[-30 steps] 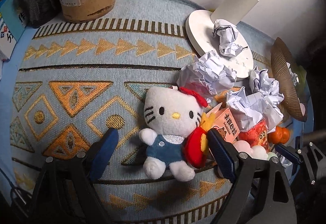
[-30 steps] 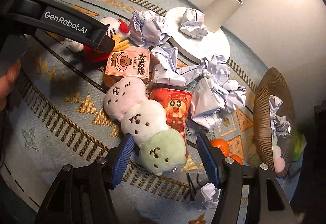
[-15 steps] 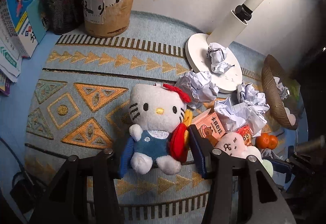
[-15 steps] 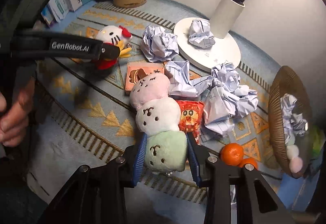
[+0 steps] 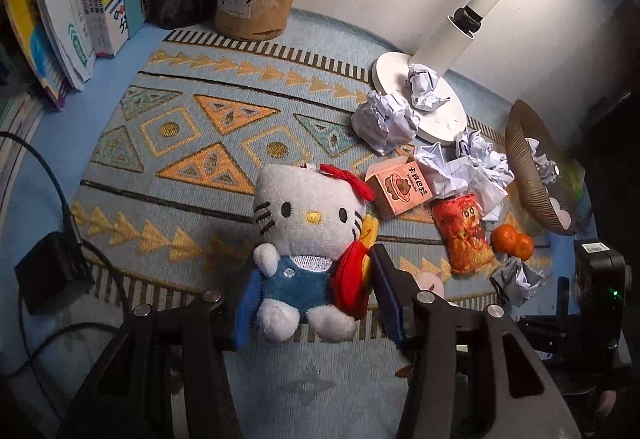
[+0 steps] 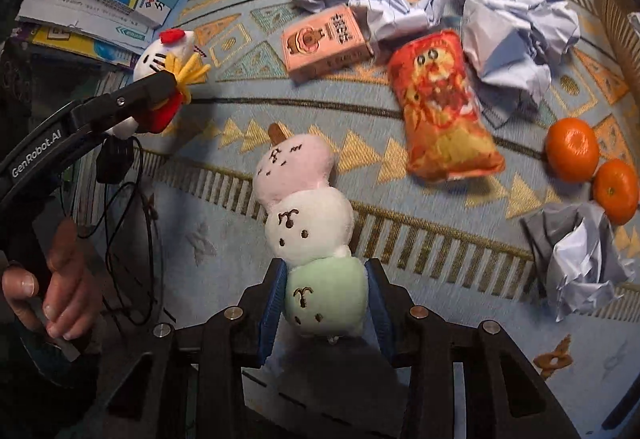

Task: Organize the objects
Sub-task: 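Grasp the Hello Kitty plush with the left tool while the right tool grasps the second dango plush, then carry both plushes over the bowl and open both tools to drop them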

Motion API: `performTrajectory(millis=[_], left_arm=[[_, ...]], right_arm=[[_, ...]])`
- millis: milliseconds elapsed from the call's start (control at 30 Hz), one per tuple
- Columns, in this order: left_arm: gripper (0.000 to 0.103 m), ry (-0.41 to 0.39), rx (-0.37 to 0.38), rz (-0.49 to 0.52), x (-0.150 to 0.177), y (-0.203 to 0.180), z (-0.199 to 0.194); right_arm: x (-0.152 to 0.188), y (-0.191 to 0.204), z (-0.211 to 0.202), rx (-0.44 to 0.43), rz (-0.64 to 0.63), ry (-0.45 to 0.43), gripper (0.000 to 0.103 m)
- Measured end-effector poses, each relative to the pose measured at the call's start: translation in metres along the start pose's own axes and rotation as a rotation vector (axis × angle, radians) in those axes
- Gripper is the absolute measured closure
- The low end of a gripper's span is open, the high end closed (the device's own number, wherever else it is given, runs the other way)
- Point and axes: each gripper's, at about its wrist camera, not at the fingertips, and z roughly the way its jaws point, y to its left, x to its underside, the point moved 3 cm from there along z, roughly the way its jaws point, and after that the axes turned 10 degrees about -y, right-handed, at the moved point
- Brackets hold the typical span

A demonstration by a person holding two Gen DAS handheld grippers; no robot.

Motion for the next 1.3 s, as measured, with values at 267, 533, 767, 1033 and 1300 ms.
performTrajectory(millis=[267,533,767,1033,1300], left_arm=[[0.055,-0.018,-0.031,-0.025,0.019,0.007,-0.023],[0.055,-0.039,-0.062,-0.008,0.026,-0.007,-0.039],[0.055,-0.055,-0.018,0.044,0.012,-0.063,-0.038],[0.055,-0.081,0.091,0.248,-0.021,-0.183,-0.019],[0.055,-0.063,0.226,0.409,-0.044,-0.295,0.016]], right_arm=[[-0.001,0.029,0.009,0.130,-0.241,-0.049,0.018],[0.009,0.034,0.017,0.213,-0.335,-0.070,0.060],[0.005,0.016,-0.045,0.049,-0.258,-0.164,0.060],[-0.038,-0.077,-0.158,0.059,-0.026,-0.365,0.060],[-0.060,-0.216,-0.268,0.163,0.235,-0.520,0.060]])
